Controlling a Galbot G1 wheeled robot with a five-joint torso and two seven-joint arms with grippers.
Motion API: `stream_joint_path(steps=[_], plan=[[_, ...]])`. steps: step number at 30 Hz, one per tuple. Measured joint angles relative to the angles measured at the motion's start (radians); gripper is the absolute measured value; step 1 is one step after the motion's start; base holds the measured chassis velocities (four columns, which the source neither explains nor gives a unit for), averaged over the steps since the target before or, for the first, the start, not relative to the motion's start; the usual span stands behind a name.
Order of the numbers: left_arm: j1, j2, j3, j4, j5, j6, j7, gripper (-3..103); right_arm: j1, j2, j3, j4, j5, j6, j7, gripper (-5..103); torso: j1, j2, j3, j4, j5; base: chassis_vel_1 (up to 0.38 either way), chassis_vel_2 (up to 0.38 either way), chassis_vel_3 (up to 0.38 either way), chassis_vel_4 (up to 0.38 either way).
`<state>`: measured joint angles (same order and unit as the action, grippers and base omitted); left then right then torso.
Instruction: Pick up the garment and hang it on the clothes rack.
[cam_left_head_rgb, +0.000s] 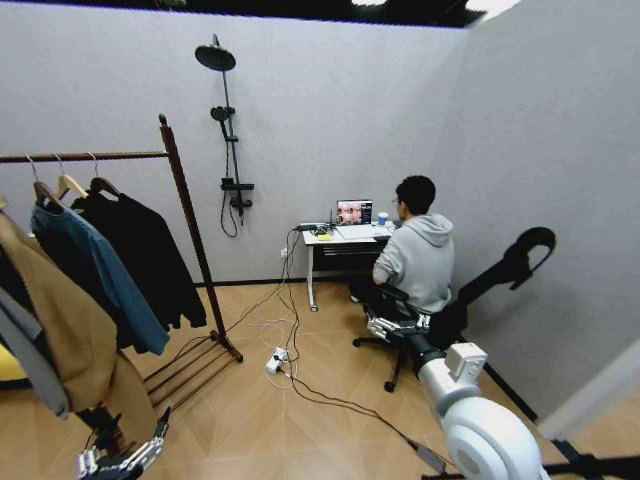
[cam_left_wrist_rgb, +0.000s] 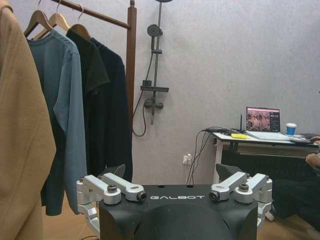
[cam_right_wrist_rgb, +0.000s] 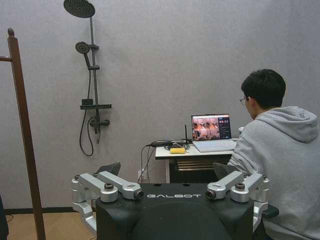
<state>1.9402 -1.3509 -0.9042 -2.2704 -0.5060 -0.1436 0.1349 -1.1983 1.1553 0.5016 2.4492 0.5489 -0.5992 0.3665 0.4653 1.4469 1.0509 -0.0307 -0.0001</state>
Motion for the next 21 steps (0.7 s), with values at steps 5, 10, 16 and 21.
stream_joint_path(steps=[5,10,16,21], plan=[[0.000,0.000,0.000,0.000,0.000,0.000,0.000,100,0.003,0.001,-0.002,-0.006,-0.002,0.000,-0.002,100,0.000,0.000,0.000,0.0000,0.0006,0.188,-0.189,-0.188,0.194],[0.000,0.000,0.000,0.000,0.000,0.000,0.000,100,0.003,-0.001,-0.002,-0.009,-0.002,0.000,-0.005,100,0.000,0.000,0.000,0.0003,-0.0008,0.198,-0.184,-0.194,0.189],[0.000,0.000,0.000,0.000,0.000,0.000,0.000,100,0.008,-0.003,0.000,-0.019,-0.002,0.003,-0.012,100,0.000,0.000,0.000,0.0001,-0.0001,0.190,-0.183,-0.195,0.193],[0.000,0.000,0.000,0.000,0.000,0.000,0.000,100,0.006,0.002,0.001,-0.033,-0.008,0.016,-0.029,100,0.000,0.000,0.000,0.0001,0.0006,0.194,-0.169,-0.177,0.183]])
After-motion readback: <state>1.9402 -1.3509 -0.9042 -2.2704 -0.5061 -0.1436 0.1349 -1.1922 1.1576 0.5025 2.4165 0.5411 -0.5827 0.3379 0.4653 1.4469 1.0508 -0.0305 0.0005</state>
